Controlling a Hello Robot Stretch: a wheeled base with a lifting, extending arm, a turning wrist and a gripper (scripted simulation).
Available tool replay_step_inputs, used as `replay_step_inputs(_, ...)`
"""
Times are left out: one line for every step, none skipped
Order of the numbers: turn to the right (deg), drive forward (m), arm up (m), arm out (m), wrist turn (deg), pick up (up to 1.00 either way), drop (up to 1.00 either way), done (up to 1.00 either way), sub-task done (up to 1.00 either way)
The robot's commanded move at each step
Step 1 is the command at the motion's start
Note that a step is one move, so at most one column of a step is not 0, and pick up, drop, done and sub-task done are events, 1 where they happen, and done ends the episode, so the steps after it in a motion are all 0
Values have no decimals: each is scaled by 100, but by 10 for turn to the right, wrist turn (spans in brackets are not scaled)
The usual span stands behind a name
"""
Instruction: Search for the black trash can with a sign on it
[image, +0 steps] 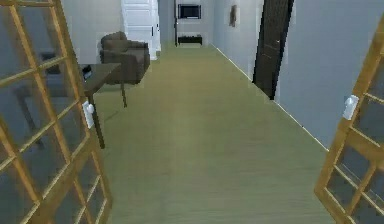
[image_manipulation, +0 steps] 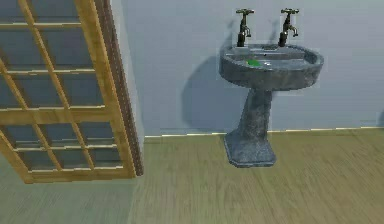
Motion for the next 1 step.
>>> replay_step_inputs(-30, 0, 0, 0, 0, 0, 0, 0, 0)
